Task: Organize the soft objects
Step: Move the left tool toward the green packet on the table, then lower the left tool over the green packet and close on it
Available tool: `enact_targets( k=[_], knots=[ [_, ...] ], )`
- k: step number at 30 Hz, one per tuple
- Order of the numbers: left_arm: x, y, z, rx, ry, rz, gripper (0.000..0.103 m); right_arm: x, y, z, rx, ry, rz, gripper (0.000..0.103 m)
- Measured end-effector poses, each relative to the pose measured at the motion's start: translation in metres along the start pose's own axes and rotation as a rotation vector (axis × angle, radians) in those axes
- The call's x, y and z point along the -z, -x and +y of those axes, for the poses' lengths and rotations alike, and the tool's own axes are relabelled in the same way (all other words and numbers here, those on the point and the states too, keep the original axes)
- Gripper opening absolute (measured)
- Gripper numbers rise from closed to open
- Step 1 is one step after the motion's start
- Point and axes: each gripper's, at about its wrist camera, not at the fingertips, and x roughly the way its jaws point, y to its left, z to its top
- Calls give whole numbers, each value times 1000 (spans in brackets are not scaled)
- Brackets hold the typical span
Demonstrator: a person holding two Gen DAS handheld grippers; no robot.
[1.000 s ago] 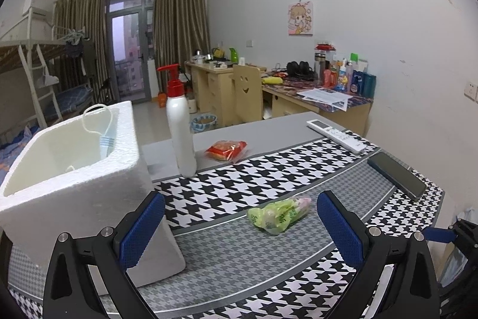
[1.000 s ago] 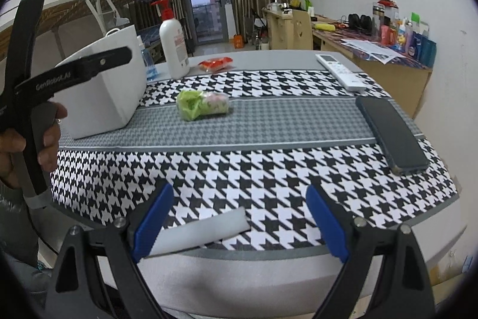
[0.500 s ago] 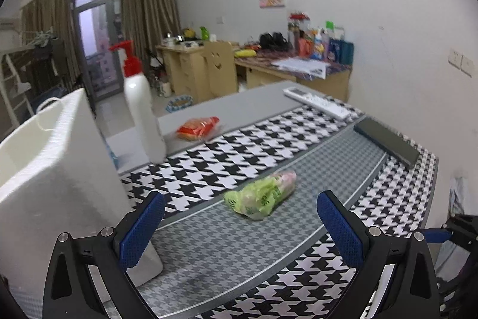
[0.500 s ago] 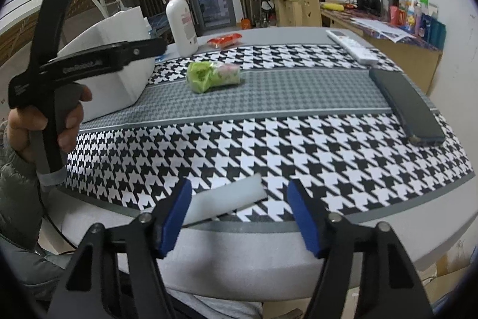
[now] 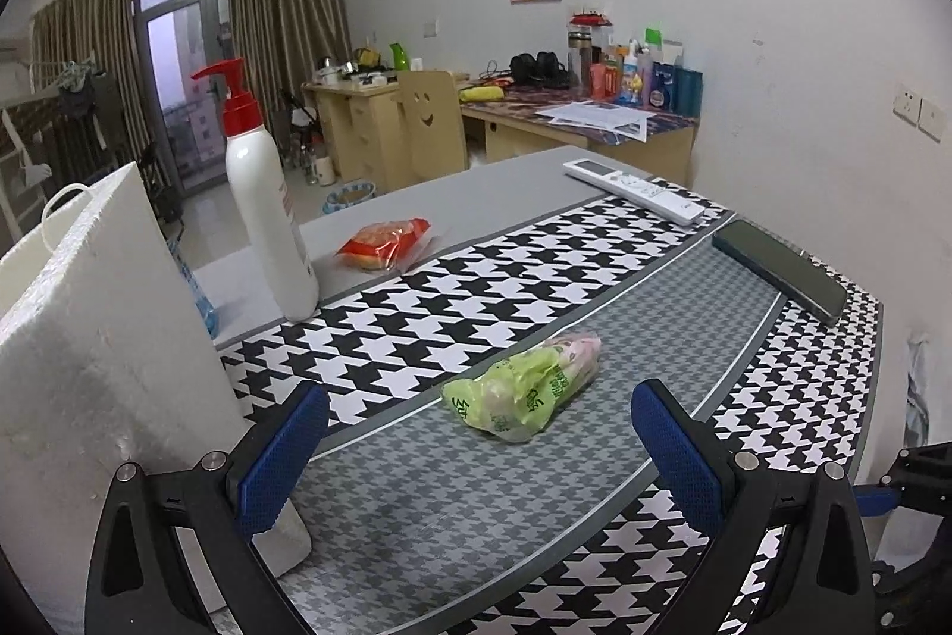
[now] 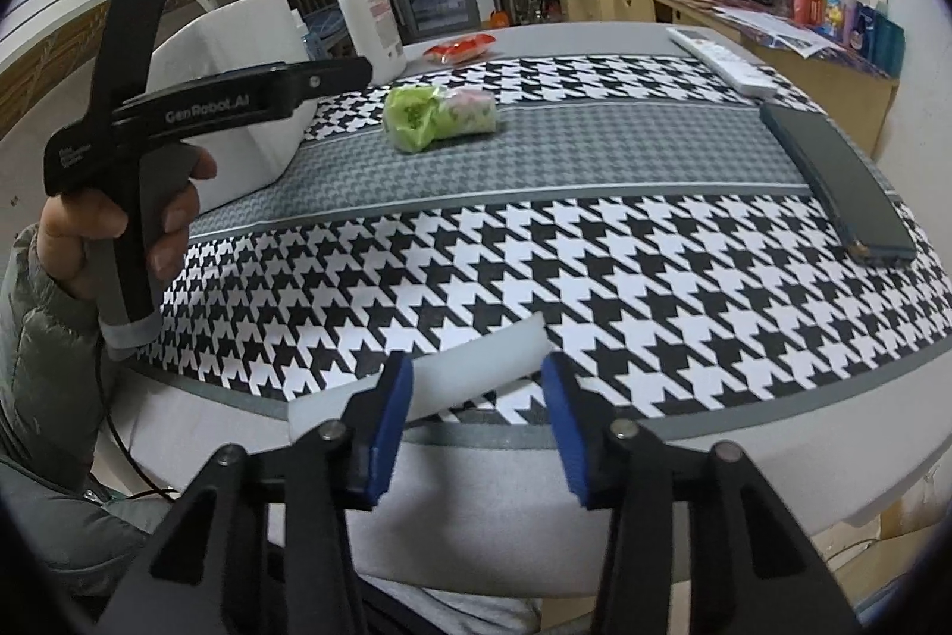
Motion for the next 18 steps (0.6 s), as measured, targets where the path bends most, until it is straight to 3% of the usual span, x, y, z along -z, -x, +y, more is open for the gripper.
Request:
enact_targets(
  k=[10, 14, 18],
  knots=[
    [3, 6, 5, 22, 25, -37, 102, -4, -2, 3, 66, -12, 57, 41],
    [4, 6, 5, 29, 22, -37, 102, -8, -7, 8, 64, -27, 36, 29],
    [3, 7, 7, 30, 39, -44, 102, -14, -11, 6, 56, -30, 20, 8]
  ],
)
